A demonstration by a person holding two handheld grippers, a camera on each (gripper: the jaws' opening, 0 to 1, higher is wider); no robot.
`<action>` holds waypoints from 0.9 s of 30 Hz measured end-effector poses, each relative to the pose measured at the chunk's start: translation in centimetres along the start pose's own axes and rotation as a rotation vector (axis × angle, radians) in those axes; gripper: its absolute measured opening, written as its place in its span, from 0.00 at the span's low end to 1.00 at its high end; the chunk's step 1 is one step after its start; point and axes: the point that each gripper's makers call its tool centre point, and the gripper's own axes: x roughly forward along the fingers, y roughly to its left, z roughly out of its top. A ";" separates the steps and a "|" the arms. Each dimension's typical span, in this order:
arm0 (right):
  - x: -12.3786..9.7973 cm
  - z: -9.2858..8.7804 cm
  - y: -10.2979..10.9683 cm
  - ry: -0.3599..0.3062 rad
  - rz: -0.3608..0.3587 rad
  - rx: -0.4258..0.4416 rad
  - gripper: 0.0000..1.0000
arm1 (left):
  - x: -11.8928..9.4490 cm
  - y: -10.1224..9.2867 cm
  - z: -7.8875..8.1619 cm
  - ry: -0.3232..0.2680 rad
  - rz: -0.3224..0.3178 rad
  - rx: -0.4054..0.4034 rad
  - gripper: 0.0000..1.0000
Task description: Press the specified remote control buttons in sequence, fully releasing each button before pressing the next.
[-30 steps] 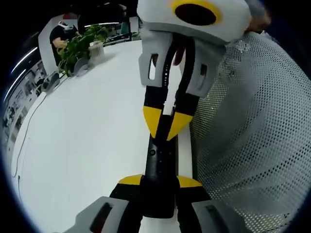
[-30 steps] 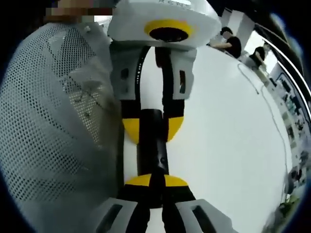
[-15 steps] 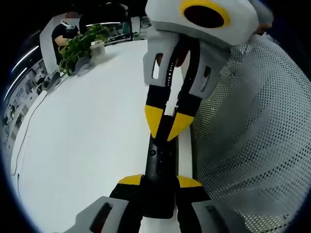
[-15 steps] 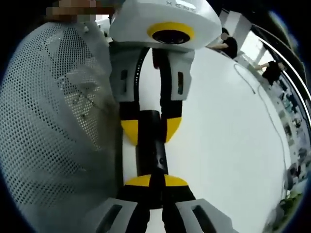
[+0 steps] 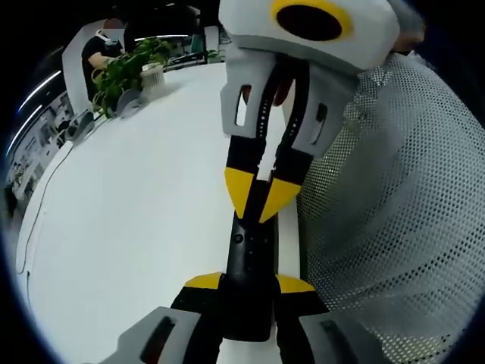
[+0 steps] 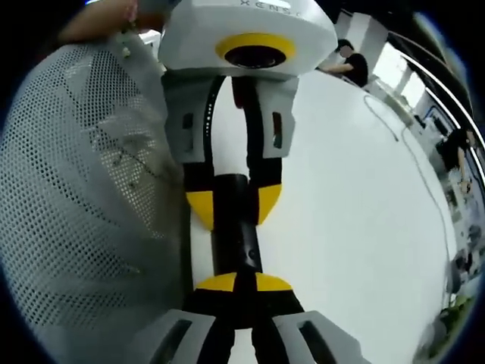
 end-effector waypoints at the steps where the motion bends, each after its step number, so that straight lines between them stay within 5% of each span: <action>1: 0.1 0.0 0.0 0.015 0.000 0.014 0.03 | 0.0 0.0 0.0 0.001 0.000 0.002 0.25; 16: 0.1 -0.2 0.0 0.069 0.013 0.034 0.02 | 0.1 0.0 0.0 0.011 -0.008 -0.003 0.25; 27: 0.0 -0.1 0.2 0.012 -0.043 -0.002 0.03 | 0.0 -0.2 -0.1 0.009 -0.009 -0.002 0.25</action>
